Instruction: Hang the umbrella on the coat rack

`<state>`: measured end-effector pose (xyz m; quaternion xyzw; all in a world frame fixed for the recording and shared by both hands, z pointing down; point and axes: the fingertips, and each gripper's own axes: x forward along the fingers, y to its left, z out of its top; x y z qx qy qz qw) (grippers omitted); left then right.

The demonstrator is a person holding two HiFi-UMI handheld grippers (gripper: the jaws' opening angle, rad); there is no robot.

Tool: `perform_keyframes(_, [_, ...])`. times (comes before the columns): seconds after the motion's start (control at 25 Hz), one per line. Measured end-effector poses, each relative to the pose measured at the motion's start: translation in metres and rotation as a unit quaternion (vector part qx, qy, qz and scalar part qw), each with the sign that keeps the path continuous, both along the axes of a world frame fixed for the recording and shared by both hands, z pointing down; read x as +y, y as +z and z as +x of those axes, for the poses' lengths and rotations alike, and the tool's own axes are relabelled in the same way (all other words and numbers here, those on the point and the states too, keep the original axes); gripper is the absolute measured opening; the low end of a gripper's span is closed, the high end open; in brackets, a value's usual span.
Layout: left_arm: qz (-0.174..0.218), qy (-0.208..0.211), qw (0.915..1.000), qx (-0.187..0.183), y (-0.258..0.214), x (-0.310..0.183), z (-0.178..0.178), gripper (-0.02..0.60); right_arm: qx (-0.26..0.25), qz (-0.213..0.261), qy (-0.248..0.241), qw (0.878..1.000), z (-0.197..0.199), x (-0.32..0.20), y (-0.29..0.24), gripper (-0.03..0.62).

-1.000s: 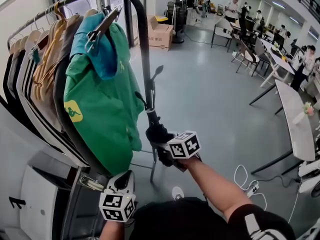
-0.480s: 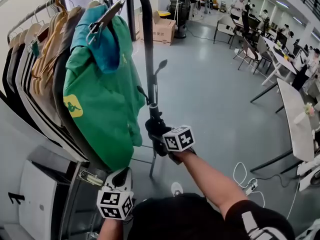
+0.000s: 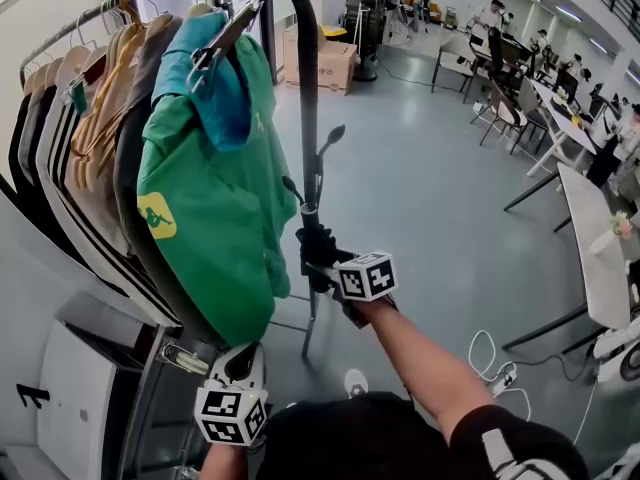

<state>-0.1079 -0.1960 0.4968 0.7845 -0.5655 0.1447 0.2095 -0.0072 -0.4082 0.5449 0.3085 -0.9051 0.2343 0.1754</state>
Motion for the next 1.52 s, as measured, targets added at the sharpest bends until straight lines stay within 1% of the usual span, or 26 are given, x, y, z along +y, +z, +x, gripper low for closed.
perform_keyframes(0.32, [0.005, 0.019, 0.9998, -0.001, -0.002, -0.001, 0.004, 0.015, -0.02, 0.016, 0.012, 1.0, 0.005, 0.014, -0.017, 0.264])
perform_keyframes(0.6, [0.008, 0.054, 0.9985, 0.0, -0.004, 0.001, 0.012, 0.015, -0.026, 0.033, 0.036, 0.998, 0.022, 0.041, -0.031, 0.264])
perform_keyframes(0.72, [0.013, 0.071, 0.9974, 0.0, -0.007, -0.001, 0.014, 0.015, -0.036, 0.048, 0.047, 0.997, 0.026, 0.057, -0.043, 0.259])
perform_keyframes(0.76, [0.014, 0.077, 0.9969, 0.0, -0.008, -0.001, 0.015, 0.015, -0.042, 0.054, 0.049, 0.996, 0.027, 0.064, -0.049, 0.251])
perform_keyframes(0.84, [0.017, 0.089, 0.9959, 0.0, -0.01, -0.002, 0.018, 0.015, -0.055, 0.066, 0.051, 0.995, 0.028, 0.082, -0.059, 0.208])
perform_keyframes(0.92, [0.019, 0.1, 0.9948, 0.0, -0.012, -0.001, 0.019, 0.015, -0.069, 0.077, 0.055, 0.993, 0.031, 0.1, -0.069, 0.184])
perform_keyframes(1.0, [0.021, 0.109, 0.9938, 0.001, -0.013, 0.001, 0.019, 0.015, -0.08, 0.093, 0.063, 0.99, 0.034, 0.119, -0.08, 0.131])
perform_keyframes(1.08, [0.025, 0.118, 0.9927, 0.002, -0.016, 0.003, 0.019, 0.015, -0.079, 0.114, 0.068, 0.988, 0.036, 0.138, -0.089, 0.047])
perform_keyframes(1.12, [0.028, 0.122, 0.9922, 0.003, -0.017, 0.004, 0.019, 0.015, -0.074, 0.123, 0.067, 0.987, 0.036, 0.148, -0.092, 0.029])
perform_keyframes(1.24, [0.032, 0.132, 0.9908, 0.005, -0.018, 0.008, 0.02, 0.015, -0.053, 0.137, 0.053, 0.988, 0.03, 0.178, -0.091, 0.012])
perform_keyframes(1.44, [0.04, 0.151, 0.9878, 0.007, -0.019, 0.015, 0.022, 0.015, -0.053, 0.119, 0.058, 0.99, 0.025, 0.212, -0.081, 0.011])
perform_keyframes(1.52, [0.046, 0.16, 0.9861, 0.006, -0.022, 0.017, 0.024, 0.015, -0.043, 0.122, 0.062, 0.99, 0.025, 0.222, -0.079, 0.011])
